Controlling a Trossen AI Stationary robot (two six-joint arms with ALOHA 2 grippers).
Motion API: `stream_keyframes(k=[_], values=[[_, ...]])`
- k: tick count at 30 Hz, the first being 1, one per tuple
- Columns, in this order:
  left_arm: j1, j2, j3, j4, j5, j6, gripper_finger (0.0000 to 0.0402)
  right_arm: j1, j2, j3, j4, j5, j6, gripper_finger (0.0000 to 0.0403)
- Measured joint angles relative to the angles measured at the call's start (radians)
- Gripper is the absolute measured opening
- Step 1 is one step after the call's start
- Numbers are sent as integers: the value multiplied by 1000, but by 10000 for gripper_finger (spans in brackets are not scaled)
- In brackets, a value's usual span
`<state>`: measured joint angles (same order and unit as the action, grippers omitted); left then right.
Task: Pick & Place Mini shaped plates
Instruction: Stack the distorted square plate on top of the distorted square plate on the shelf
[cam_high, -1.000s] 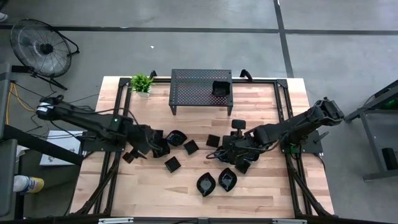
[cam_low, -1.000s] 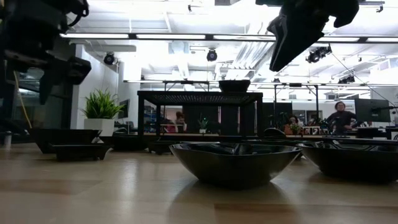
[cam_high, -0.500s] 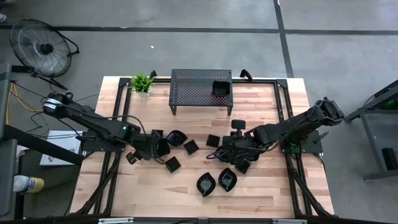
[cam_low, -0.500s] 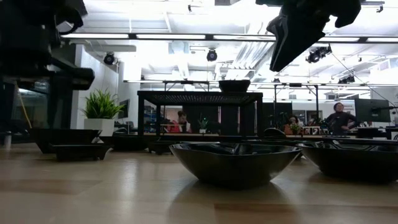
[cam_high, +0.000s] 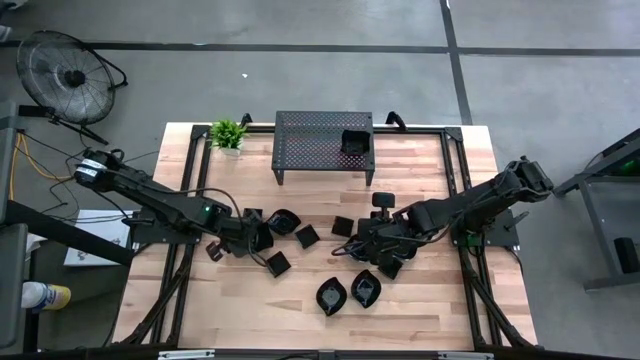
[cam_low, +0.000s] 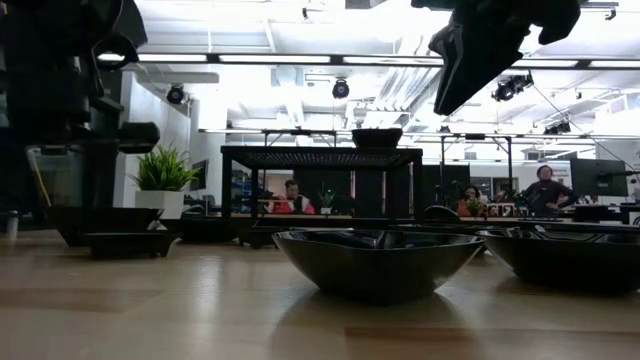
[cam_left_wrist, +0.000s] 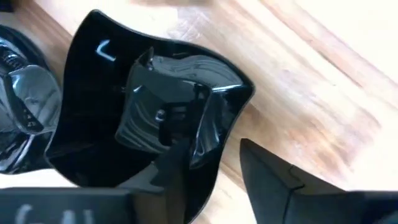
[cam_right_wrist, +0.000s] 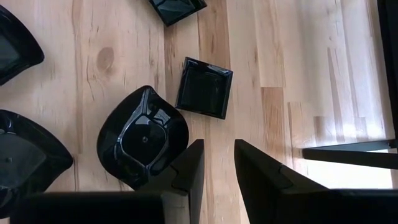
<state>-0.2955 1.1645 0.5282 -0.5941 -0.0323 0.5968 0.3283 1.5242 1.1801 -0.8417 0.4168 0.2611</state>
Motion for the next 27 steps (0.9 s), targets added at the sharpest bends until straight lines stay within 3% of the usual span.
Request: stream_keyframes(k=[15, 23, 27], values=[[0, -2, 1, 4, 23, -5, 8, 0, 0, 0, 0, 0, 0, 83], [0, -1, 80, 0, 19, -29, 4, 0, 0, 0, 47, -1, 0, 83], [0, -1, 139, -2, -46, -16, 5, 0, 0, 0, 132, 1, -8, 83]])
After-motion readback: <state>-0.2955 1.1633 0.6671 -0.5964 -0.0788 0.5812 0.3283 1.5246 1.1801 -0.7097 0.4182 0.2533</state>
